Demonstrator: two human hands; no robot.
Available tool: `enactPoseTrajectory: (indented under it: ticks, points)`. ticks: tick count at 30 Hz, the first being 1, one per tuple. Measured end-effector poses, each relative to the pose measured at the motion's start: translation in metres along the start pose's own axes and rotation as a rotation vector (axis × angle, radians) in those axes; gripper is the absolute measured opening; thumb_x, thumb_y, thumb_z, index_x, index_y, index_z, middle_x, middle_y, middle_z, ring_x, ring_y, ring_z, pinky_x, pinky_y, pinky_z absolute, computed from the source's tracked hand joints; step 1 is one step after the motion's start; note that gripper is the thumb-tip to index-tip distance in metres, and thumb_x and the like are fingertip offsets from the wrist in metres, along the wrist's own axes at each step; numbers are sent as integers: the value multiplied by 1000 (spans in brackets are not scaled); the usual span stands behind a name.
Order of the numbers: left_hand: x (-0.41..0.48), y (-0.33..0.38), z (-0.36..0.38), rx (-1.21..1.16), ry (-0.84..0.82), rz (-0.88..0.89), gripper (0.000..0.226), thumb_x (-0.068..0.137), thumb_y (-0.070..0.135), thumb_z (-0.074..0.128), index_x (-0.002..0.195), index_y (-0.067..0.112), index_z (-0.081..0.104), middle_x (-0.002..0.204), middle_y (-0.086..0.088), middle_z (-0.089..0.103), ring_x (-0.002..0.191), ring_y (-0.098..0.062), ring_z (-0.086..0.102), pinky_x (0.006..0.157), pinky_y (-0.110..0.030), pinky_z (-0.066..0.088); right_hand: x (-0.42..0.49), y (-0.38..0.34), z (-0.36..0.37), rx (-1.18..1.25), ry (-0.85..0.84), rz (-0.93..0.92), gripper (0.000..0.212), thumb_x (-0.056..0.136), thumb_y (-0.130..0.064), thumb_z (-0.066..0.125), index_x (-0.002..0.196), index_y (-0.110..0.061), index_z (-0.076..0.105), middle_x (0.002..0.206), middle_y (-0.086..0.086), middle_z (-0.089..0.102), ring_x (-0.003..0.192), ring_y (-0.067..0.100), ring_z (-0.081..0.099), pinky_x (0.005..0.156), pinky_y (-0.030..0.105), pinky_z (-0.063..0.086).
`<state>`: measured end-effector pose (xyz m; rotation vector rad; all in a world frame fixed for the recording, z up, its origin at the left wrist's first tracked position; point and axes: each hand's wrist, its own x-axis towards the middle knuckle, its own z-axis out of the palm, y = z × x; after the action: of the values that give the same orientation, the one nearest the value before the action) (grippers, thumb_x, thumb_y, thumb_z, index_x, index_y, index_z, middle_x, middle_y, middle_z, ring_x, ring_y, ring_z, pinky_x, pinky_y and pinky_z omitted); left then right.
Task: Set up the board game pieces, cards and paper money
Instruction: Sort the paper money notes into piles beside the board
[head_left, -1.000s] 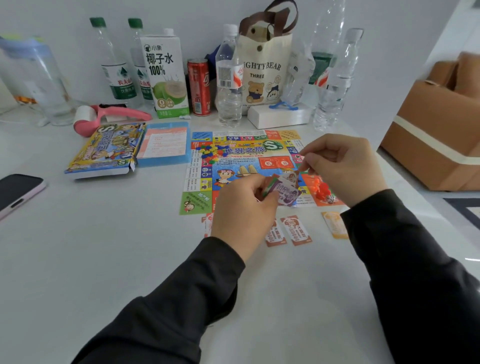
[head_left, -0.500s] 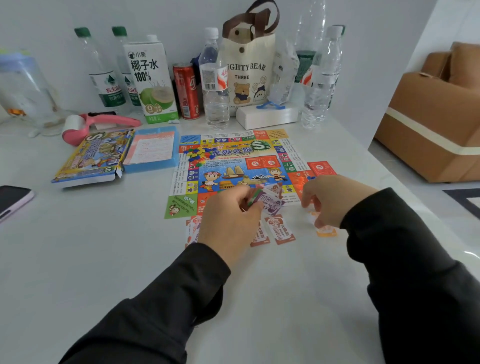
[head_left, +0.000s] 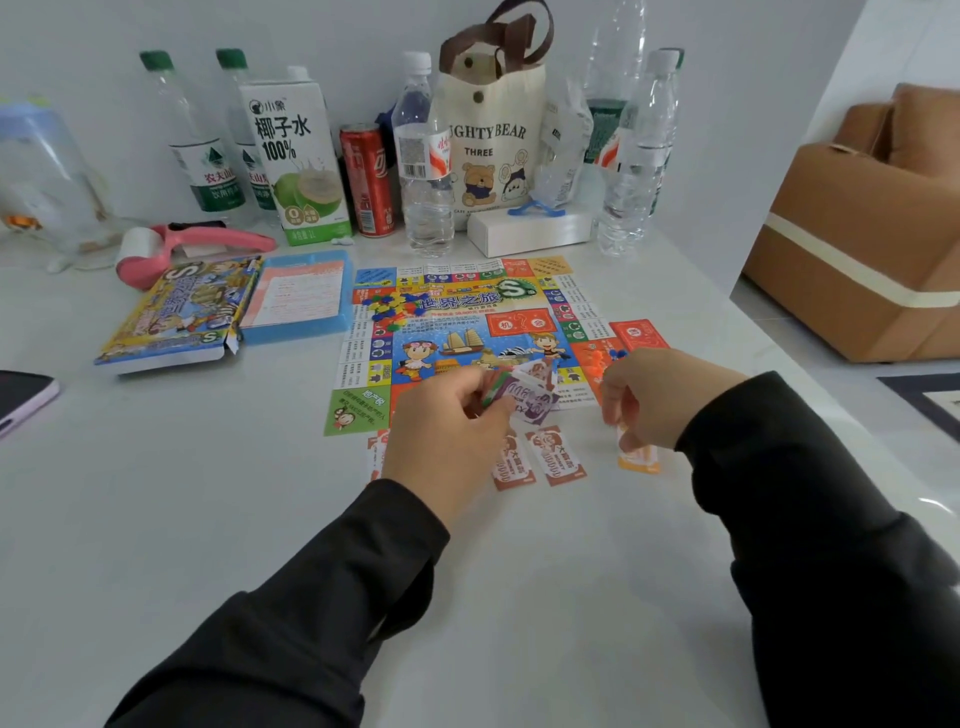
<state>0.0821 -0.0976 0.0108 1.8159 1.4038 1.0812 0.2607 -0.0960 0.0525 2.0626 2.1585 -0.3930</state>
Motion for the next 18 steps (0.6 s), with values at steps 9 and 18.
enactPoseTrajectory:
  ticks: [9, 18]
  points:
    - [0, -1, -2, -47, -13, -18, 13, 88, 19, 60, 78, 27, 62, 67, 9, 64, 54, -9, 58, 55, -31, 54, -3, 4, -7, 47, 175, 70, 19, 86, -7, 58, 101, -16, 63, 108, 3, 59, 95, 20, 53, 83, 25, 43]
    - [-2, 1, -1, -43, -6, -3, 11, 86, 17, 62, 76, 16, 66, 70, -6, 67, 59, -23, 63, 53, -39, 53, -2, -5, 0, -27, -15, 136, 40, 81, -21, 70, 118, -12, 56, 108, 4, 57, 88, 18, 47, 79, 23, 38]
